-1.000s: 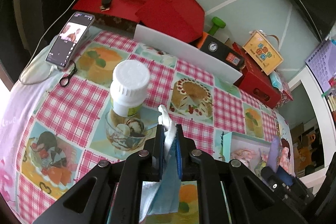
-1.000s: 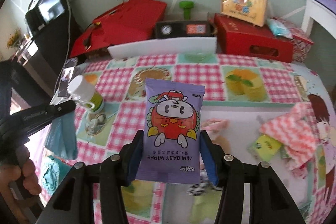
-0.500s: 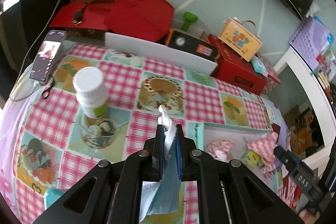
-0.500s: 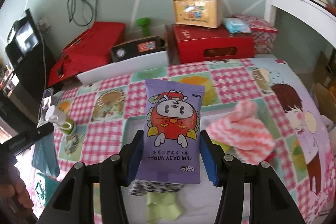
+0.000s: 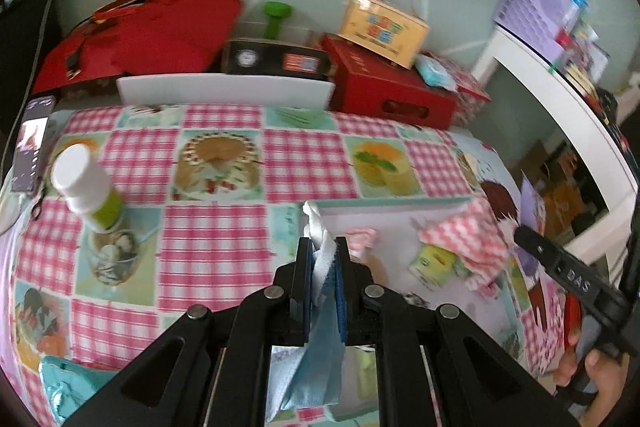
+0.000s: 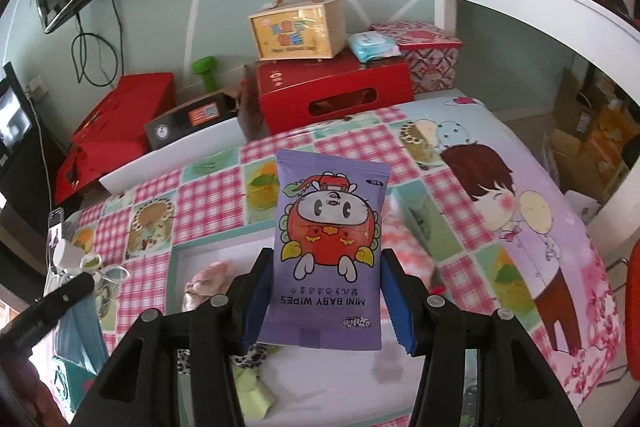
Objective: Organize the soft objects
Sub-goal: 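Carry the mask and wipes pack over the white tray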
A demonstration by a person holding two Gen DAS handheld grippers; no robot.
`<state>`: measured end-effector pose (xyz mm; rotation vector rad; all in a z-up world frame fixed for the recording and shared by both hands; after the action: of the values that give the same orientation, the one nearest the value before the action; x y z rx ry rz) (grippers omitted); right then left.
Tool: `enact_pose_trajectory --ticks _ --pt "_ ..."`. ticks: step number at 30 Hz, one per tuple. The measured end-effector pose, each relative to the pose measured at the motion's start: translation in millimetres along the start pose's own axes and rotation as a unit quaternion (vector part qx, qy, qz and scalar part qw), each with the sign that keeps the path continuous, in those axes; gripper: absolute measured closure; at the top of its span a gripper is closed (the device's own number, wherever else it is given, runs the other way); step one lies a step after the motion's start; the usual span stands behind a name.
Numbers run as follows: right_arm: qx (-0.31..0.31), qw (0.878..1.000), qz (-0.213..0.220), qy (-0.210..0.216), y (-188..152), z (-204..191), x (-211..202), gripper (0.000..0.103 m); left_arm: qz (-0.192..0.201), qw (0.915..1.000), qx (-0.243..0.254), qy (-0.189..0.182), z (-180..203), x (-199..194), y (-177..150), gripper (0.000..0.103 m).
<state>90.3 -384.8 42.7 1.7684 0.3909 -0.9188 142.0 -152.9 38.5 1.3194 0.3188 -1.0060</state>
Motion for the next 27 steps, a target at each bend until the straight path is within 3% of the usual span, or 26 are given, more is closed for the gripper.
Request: enact_pose_trajectory --ticks 12,27 --pt "-0.003 1.000 -0.018 0.007 -13 7 -3 0.048 -0.038 0.9964 0.057 -0.051 61 15 -28 0.093" --pt "-0.028 0.993 -0.112 0.040 -74 5 24 0.047 -0.099 0.9916 0.076 -0.034 76 40 -68 0.093"
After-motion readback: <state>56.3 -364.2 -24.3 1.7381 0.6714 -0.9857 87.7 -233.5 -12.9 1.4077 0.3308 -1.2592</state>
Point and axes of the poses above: each gripper's, at about its wrist camera, not at the fingertips, and x roughly the way its jaws point, z to its right, y to its top, the point moved 2 cm from there along x, roughly the way its jaws point, and after that the axes turned 6 degrees about z, right-handed, at the moved point
